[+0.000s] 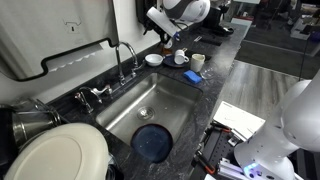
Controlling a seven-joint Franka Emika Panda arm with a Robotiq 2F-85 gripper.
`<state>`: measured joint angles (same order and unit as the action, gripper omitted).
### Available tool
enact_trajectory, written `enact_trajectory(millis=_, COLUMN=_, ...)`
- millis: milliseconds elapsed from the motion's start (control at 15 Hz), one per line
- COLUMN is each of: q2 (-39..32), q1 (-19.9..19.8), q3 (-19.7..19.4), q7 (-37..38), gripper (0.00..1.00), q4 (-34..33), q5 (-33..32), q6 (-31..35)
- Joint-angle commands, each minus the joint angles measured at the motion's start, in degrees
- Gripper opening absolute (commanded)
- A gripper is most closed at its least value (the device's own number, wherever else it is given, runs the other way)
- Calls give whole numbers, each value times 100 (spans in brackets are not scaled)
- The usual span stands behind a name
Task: Open the faucet using the right handle
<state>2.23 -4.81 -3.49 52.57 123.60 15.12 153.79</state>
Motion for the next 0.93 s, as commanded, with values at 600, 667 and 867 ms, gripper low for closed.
enact_trajectory(millis=600, q2=-1249, q1=15, q3=-310, q7=1584, gripper=100, q4=-796, q5=-1533, q6=-272)
enact_trajectory(millis=667, q2=-1392, q1=42, q3=-353, q7=1665, gripper=100, q4=-924, q5=-1510, q6=-320)
enact_trajectory(millis=867, q2=-1800, q1=51, q3=-385, q7=1695, gripper=100, q4=-1314, q5=-1188, q6=-462)
